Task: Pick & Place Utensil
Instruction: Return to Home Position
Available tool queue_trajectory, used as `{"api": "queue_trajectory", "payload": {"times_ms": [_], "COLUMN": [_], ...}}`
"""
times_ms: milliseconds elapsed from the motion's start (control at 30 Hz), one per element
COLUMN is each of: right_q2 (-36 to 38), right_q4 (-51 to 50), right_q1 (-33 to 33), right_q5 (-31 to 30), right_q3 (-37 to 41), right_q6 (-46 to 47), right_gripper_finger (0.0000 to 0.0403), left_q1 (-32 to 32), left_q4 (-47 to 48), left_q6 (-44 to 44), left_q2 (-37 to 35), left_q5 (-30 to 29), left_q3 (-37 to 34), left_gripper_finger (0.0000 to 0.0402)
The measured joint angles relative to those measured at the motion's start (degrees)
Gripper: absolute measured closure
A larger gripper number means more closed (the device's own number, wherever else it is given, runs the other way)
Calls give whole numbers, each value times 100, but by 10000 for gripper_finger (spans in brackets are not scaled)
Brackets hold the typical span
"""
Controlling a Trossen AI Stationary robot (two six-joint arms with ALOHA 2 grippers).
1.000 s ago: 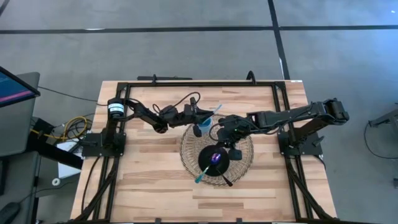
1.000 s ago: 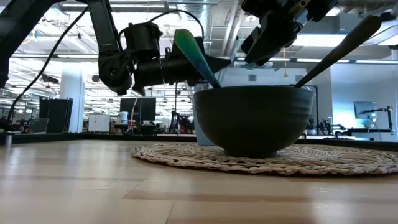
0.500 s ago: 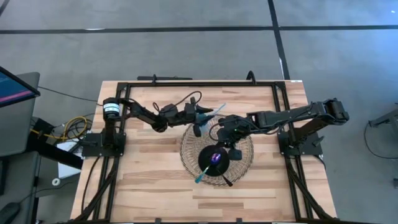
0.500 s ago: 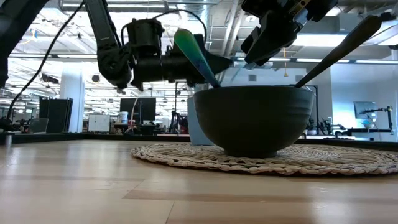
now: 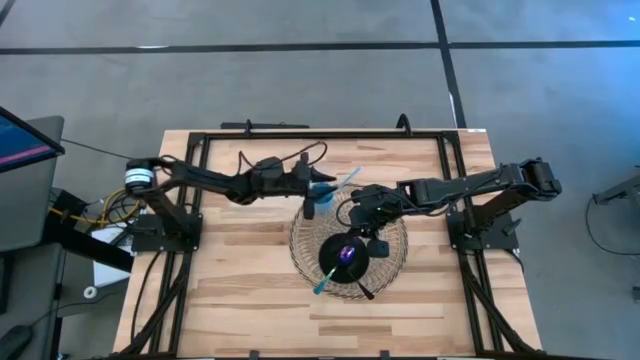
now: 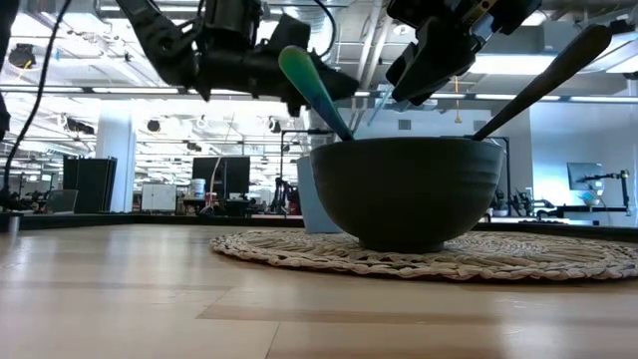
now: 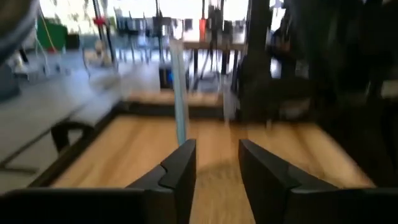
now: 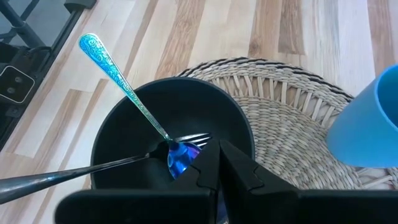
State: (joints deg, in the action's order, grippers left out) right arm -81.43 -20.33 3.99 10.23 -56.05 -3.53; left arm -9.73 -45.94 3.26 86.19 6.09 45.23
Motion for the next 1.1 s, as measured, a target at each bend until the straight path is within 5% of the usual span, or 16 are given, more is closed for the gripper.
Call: {"api": "queue_trajectory", "payload": {"times_ms": [333,533,900,1100], "right_q2": [0,0,0,0], "right_q4": [1,5,-8,-2], "right_q1": [0,0,0,1], "right_q5": [-1,-1,5,16], "right_q3": [0,0,0,0], "right_q6": [7,9,9,8], "right_gripper_finger": [401,401,401,401], "left_q1": [87,105,58,58], "left_q4": [1421,2167,5131,5270], "left_q6": [76,100,373,443], "left_q2": [-691,-1391,-3387,-4511], "left_q5": [-48,-48,-48,-48], "left_q3": [0,-1,-3,-692], "left_gripper_finger": [393,393,392,392]}}
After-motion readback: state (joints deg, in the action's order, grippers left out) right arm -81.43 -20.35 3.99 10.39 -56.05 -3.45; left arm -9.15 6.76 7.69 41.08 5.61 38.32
